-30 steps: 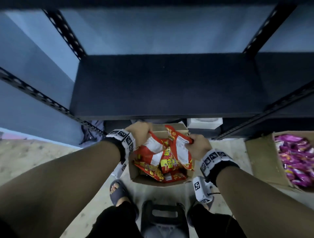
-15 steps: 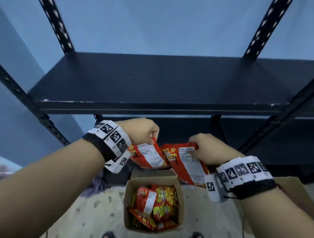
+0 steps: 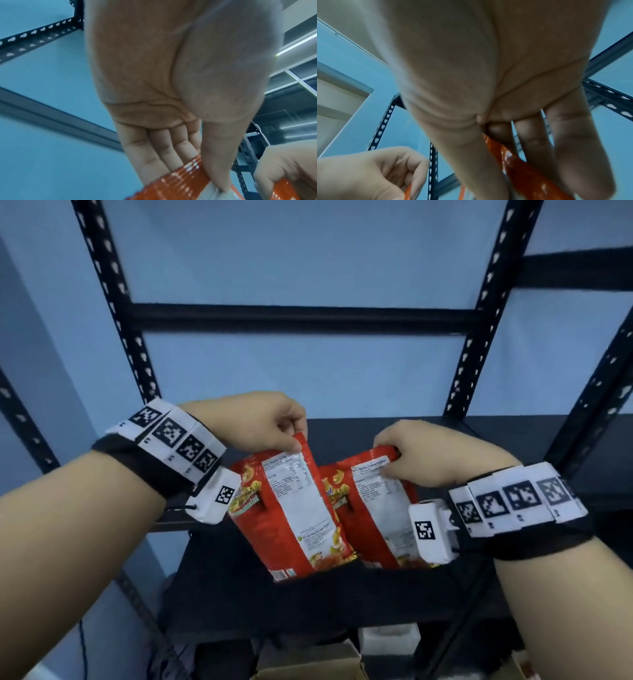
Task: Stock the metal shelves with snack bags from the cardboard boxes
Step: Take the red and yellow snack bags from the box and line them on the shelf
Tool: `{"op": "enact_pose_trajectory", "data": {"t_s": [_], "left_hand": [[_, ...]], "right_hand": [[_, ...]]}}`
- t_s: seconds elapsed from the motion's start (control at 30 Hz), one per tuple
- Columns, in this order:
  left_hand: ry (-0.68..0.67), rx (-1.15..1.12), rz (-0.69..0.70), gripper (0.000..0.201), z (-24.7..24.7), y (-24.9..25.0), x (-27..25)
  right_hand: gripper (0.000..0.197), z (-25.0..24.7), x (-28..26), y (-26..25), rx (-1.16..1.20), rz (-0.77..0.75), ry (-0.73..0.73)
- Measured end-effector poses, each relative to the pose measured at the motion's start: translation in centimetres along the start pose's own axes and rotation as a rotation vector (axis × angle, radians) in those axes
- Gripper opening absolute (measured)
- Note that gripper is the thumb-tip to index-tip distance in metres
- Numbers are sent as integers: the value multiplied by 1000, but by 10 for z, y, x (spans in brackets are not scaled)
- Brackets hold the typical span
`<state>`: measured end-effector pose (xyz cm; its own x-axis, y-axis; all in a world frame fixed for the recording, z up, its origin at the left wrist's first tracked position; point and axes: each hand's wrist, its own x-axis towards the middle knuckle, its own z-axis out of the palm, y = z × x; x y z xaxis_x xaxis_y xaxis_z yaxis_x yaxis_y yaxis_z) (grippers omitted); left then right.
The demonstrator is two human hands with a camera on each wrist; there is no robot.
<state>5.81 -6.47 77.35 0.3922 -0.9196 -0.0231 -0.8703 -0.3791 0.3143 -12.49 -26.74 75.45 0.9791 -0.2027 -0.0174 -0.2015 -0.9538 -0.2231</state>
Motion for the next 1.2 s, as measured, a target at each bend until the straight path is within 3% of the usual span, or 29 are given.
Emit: {"op": "enact_pose_trajectory", "data": {"t_s": [0.1, 0.3, 0.6, 0.87, 1.07, 1.2], "left_hand": [[120, 36, 7, 8, -37, 5, 6], [313, 67, 8, 8, -87, 14, 21], [581, 29, -29, 11, -81, -24, 49], [626, -110, 46, 7, -12, -60, 36], [464, -227, 89, 7, 25, -71, 8], [351, -194, 154, 13, 39, -85, -1]], "right_hand": [[1, -36, 11, -5, -49, -10, 105], [6, -86, 34, -10, -20, -5, 322], [13, -62, 75, 8, 154, -10, 609], [7, 12, 82, 36, 166, -64, 629], [3, 57, 80, 56, 168, -172, 519], [15, 91, 89, 66, 159, -160, 464]]}}
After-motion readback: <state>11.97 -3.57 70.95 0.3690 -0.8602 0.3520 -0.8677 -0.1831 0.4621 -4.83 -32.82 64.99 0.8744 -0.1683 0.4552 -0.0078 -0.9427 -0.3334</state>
